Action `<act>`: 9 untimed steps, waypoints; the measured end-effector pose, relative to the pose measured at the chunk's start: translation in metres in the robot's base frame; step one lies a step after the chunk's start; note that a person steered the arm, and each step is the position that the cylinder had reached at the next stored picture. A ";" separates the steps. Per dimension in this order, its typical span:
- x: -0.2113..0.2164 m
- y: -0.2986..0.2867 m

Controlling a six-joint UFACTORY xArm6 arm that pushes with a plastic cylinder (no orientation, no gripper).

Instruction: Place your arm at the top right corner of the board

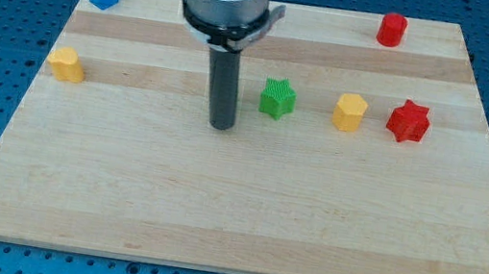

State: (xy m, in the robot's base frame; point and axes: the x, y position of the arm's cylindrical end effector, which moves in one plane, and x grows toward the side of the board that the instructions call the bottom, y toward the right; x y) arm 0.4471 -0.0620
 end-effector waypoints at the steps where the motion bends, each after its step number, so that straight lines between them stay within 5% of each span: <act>1: -0.016 -0.061; 3: -0.134 -0.048; 7: -0.135 0.365; 9: -0.230 0.388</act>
State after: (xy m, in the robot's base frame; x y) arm 0.2171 0.3265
